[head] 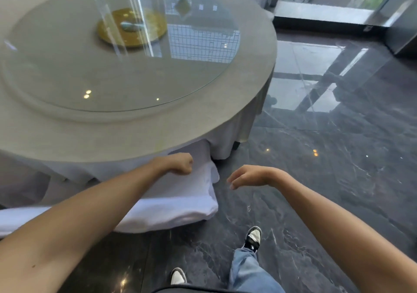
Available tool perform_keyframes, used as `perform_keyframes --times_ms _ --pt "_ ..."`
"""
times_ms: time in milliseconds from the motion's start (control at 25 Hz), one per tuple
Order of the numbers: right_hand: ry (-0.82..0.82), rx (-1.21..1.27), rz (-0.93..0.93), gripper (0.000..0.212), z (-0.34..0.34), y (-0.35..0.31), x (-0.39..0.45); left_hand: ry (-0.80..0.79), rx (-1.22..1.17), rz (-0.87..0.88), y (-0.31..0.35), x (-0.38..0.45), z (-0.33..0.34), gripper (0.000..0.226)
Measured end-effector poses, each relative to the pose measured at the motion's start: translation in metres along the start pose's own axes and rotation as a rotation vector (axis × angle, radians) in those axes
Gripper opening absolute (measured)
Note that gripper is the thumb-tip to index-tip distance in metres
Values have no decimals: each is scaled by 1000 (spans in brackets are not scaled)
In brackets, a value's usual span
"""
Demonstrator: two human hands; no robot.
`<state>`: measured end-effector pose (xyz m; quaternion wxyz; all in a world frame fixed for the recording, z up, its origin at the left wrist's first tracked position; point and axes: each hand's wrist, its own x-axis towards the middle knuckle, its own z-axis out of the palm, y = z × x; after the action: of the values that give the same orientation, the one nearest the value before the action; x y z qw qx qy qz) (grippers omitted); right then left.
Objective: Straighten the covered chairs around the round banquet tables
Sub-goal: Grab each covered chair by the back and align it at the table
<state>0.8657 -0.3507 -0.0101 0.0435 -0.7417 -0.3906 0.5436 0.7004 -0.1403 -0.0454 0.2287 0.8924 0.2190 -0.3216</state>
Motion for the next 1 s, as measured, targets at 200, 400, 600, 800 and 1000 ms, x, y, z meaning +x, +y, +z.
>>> perform_keyframes --times_ms 200,400,600,800,1000 --pt "96 -192 61 43 -114 98 -19 124 81 -61 118 87 -45 47" --pt "374 -280 79 65 -217 190 -37 405 130 -68 238 149 -103 67" --pt "656 -316 58 71 -307 261 -34 601 164 22 322 226 -165 77" --pt "803 -327 72 78 -403 313 9 592 140 47 372 337 -222 79" --pt "736 -379 110 78 -544 359 77 545 91 60 399 480 -315 84"
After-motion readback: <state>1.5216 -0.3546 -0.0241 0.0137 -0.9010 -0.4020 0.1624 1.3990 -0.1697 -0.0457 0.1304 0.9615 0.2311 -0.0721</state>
